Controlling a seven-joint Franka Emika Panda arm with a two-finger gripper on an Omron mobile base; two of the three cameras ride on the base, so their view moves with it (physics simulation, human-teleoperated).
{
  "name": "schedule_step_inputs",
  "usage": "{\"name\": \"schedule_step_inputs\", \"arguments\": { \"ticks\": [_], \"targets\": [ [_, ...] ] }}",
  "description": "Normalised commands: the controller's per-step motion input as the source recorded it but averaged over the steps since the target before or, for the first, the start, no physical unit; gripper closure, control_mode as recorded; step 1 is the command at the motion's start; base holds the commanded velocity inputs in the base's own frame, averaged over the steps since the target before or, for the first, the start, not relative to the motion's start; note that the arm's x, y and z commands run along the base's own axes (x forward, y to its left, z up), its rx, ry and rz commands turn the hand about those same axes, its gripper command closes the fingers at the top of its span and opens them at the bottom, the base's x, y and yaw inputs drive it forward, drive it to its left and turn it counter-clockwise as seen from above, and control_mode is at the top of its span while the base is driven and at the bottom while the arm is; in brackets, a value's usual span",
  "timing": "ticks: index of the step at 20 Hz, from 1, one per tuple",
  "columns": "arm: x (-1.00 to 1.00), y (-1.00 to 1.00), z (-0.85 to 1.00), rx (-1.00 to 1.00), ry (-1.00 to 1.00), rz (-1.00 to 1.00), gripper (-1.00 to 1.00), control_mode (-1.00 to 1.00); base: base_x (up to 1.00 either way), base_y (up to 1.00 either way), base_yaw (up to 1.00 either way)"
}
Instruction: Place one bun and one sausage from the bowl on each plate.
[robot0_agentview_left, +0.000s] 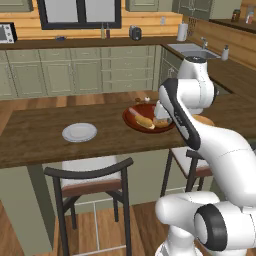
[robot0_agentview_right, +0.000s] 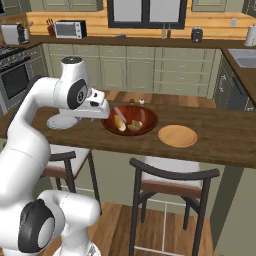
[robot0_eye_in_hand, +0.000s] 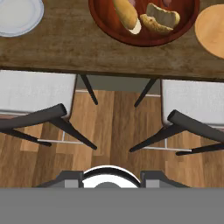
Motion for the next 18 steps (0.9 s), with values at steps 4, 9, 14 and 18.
{"name": "schedule_step_inputs", "arguments": {
  "ticks": [4,9,14,18],
  "targets": [
    [0.00,0.00,0.00,0.00,0.00,0.00,-1.00,1.00,0.21,0.00,0.00],
    [0.00,0.00,0.00,0.00,0.00,0.00,-1.00,1.00,0.65,0.00,0.00],
    [0.00,0.00,0.00,0.00,0.00,0.00,-1.00,1.00,0.75,0.00,0.00],
    [0.88,-0.08,-0.06,0.00,0.00,-0.01,-1.00,-1.00,0.00,0.00,0.00]
  ]
}}
